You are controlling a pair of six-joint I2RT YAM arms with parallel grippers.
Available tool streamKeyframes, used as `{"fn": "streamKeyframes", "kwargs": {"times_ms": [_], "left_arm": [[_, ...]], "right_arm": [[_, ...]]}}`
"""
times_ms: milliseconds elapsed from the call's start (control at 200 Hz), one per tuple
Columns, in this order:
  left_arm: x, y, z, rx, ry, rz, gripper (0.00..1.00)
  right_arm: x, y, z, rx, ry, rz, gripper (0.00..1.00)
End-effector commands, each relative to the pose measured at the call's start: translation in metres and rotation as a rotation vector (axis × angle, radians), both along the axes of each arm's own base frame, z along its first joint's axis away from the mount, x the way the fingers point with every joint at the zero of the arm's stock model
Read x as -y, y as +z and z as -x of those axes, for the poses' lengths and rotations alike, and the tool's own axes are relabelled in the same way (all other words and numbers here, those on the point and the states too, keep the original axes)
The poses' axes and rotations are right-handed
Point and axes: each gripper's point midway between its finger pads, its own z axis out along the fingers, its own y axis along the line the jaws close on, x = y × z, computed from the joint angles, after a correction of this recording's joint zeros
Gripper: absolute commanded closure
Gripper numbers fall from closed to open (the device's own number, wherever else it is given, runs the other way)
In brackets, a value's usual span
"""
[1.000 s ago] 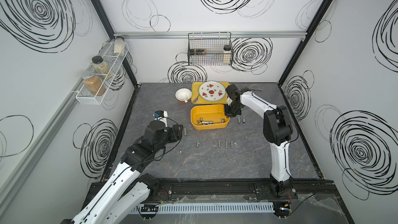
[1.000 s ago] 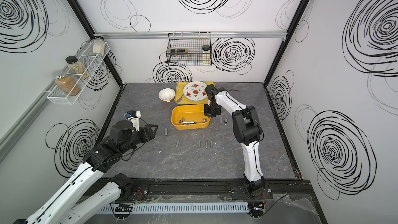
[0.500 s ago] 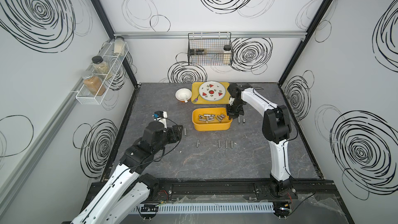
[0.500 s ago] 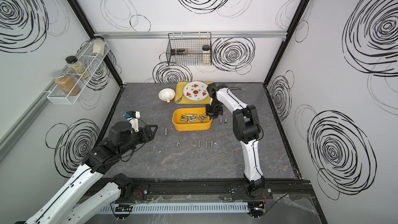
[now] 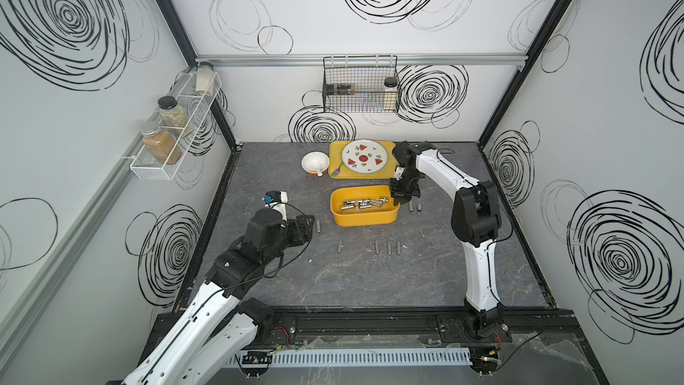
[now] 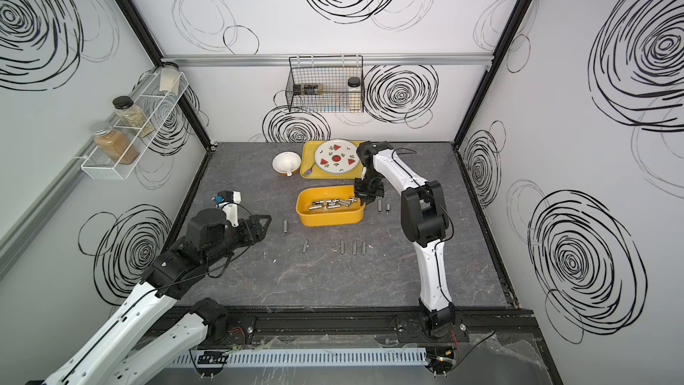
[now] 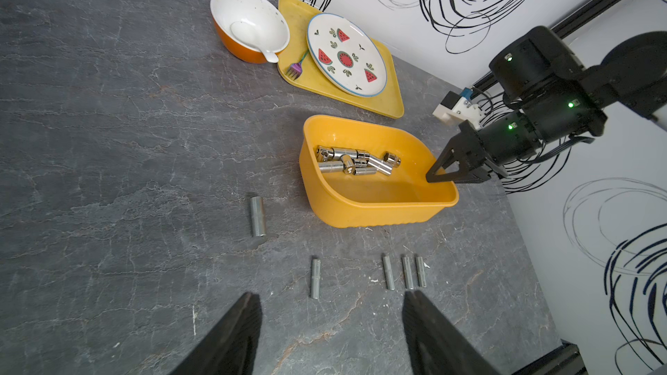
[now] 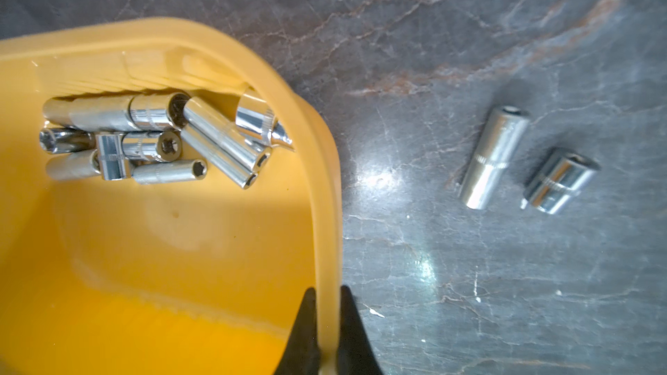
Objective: Take out the socket from the storage box
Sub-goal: Adjust the storage box at the center of the board.
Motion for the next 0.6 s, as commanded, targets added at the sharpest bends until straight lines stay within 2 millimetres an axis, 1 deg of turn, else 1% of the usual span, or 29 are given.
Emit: {"fn": "streamKeyframes", "kwargs": {"times_ms": [0, 145, 305, 506, 591], "left_arm": [[0.004, 0.007, -0.002, 0.04, -0.019, 0.004, 0.3], [0.006, 0.007, -0.001, 0.041, -0.022, 0.001, 0.3], [0.006, 0.007, -0.001, 0.039, -0.022, 0.0, 0.3], [0.007, 0.005, -0.001, 0.034, -0.024, -0.002, 0.3], [0.007, 0.004, -0.001, 0.03, -0.026, -0.005, 0.3]], "right_arm": [[-0.004, 0.011, 0.001, -0.006, 0.008, -0.029, 1.0], [-0.004, 0.009, -0.002, 0.009, 0.008, -0.03, 1.0], [-0.002, 0.0, 0.001, 0.03, -0.003, -0.032, 1.0], [0.0, -0.015, 0.01, 0.039, -0.023, -0.048, 1.0], [0.001, -0.017, 0.013, 0.048, -0.024, -0.054, 1.0]]}}
